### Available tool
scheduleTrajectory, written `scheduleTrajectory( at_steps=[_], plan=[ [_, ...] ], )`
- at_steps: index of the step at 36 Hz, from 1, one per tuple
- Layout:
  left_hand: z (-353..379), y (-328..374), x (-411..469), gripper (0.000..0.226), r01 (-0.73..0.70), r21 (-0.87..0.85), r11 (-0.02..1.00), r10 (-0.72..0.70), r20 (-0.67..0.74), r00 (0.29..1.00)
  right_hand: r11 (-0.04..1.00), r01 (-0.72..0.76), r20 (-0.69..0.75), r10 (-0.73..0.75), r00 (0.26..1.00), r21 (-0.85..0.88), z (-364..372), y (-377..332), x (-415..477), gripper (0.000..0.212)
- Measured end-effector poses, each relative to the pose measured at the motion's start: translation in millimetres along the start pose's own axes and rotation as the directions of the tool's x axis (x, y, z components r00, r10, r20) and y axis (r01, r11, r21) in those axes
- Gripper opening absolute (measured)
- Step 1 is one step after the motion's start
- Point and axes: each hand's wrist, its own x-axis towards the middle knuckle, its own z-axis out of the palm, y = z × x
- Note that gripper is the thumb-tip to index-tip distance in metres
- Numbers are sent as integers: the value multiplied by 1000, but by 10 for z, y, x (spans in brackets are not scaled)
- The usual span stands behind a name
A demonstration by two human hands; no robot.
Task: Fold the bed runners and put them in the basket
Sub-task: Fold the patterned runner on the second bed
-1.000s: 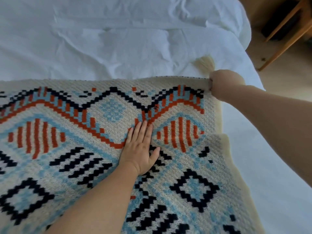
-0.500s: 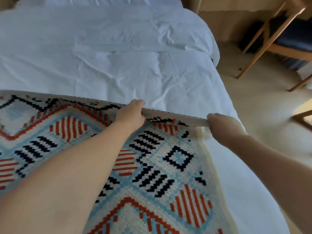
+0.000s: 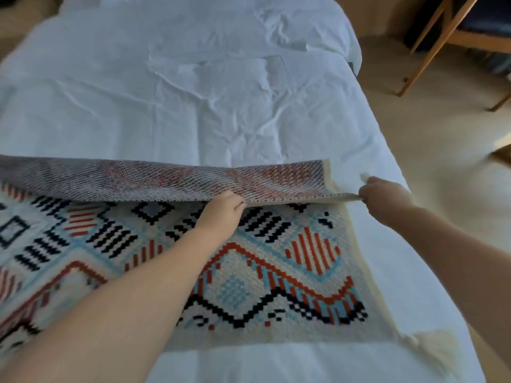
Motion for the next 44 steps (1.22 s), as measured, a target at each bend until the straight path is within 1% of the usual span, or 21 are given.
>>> scheduleTrajectory(
  at_steps=[4,10,13,15,22,28,33,35,40,42,44],
  plan=[
    [198,171,-412,24,71,-16,997,-71,3,997,999,28,31,-29,999,39,94,75,-279,19],
    [587,395,-952,25,142,-15,990,-142,19,990,991,124,-5,-124,992,-49,319,272,-685,20],
    [782,485,-1178,23,143,-19,989,-143,7,990,990,141,0,-141,990,-32,422,348,-893,21],
    [877,526,-1326,23,171,-13,985,-171,12,985,990,144,6,-144,990,-3,480,377,-1050,22],
    [1032,584,-1748,20,250,-45,967,-250,-7,968,979,205,98,-204,974,1,648,289,-1632,33],
    [1186,543,-2061,21,268,-28,963,-267,45,963,984,175,170,-168,971,-29,921,201,-2062,35],
    [1473,432,-2318,19,245,-43,968,-237,141,961,984,169,211,-153,965,-61,1257,151,-2284,30],
    [1608,369,-2410,19,256,-43,966,-247,150,957,985,160,220,-141,965,-70,1399,136,-2352,29],
    [1766,310,-2504,32,317,-3,948,-315,123,941,976,184,234,-154,960,-114,1600,43,-2404,38],
    [1750,336,-2532,37,331,28,943,-331,142,933,971,187,246,-147,958,-149,1591,-1,-2417,41],
    [1681,373,-2583,41,358,31,933,-359,162,919,975,169,267,-126,955,-146,1551,-43,-2441,43]
  ],
)
